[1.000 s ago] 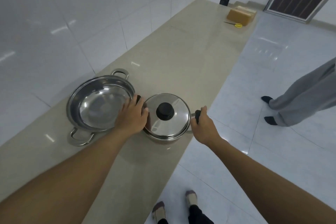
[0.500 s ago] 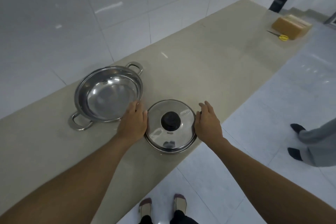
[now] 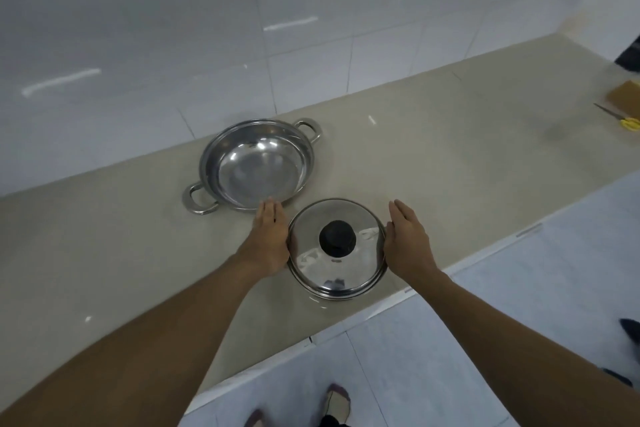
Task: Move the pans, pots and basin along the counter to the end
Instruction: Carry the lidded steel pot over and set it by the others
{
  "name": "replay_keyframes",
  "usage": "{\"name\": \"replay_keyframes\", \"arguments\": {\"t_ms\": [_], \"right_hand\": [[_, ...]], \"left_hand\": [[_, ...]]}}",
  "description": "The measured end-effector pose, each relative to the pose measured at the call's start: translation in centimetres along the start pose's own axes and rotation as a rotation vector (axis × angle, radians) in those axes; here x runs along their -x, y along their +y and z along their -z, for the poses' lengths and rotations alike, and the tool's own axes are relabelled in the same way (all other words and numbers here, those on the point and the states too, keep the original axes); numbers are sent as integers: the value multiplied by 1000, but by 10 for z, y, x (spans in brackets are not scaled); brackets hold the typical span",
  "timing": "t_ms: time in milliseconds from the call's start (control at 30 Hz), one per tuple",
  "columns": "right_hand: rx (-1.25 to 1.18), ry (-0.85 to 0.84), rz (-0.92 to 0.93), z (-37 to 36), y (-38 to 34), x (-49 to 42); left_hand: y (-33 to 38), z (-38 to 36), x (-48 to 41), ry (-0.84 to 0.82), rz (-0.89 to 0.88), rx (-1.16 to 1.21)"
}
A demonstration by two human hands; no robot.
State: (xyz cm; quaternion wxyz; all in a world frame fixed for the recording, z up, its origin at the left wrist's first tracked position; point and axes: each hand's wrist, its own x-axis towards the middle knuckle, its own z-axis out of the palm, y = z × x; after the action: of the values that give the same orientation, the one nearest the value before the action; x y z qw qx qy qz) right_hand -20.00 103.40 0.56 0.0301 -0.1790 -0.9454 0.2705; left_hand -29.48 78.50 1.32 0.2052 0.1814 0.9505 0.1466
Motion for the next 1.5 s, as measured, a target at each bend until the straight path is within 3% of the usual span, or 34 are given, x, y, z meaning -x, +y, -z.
{"name": "replay_keyframes", "arguments": {"t_ms": [333, 1000, 1500], "right_hand": [[-7, -102, 185, -28, -86, 27], [-85, -311, 651, -186, -436, 228], [-86, -570, 1022, -340, -679, 338]], "left_hand": [[-83, 17, 85, 78, 162, 87], [-373, 58, 436, 453, 600, 216], [-550, 61, 622, 636, 1023, 359]]}}
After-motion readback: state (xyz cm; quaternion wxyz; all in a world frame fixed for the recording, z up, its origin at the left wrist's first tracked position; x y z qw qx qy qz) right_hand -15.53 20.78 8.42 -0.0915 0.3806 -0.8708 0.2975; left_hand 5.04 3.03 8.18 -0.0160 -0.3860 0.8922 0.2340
